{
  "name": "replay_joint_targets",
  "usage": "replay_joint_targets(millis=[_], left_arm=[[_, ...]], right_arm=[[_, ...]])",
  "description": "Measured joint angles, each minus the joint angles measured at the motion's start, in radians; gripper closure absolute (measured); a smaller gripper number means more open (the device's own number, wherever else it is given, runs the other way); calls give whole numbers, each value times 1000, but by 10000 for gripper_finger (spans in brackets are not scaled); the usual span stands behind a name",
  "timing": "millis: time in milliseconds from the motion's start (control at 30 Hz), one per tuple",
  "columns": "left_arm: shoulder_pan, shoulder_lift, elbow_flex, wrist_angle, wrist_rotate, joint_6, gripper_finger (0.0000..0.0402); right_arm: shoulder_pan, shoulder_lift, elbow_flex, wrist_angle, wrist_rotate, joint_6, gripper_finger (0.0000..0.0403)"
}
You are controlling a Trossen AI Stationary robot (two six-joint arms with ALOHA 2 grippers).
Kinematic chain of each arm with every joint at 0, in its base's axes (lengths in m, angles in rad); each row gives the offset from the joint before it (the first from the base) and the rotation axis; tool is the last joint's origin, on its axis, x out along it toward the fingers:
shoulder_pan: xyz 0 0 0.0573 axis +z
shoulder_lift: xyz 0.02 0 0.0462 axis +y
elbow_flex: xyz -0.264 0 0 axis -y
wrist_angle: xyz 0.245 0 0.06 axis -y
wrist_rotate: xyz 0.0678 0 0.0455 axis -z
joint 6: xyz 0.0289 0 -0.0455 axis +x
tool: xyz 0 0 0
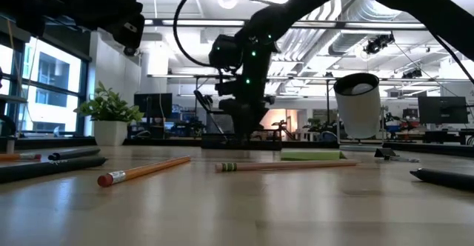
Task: Pick and place office supplies into organizer
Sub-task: Put the black binder clip into the black desk organizer
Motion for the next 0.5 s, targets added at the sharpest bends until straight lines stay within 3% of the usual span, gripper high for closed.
replay_joint_targets(millis=[400, 500], left_arm=[[0, 0, 0, 0, 0, 2, 362], [0, 0, 0, -1, 0, 2, 362]], right_arm=[[-93, 0, -107, 164, 28, 50, 155], [-89, 1, -104, 165, -39, 64, 155]])
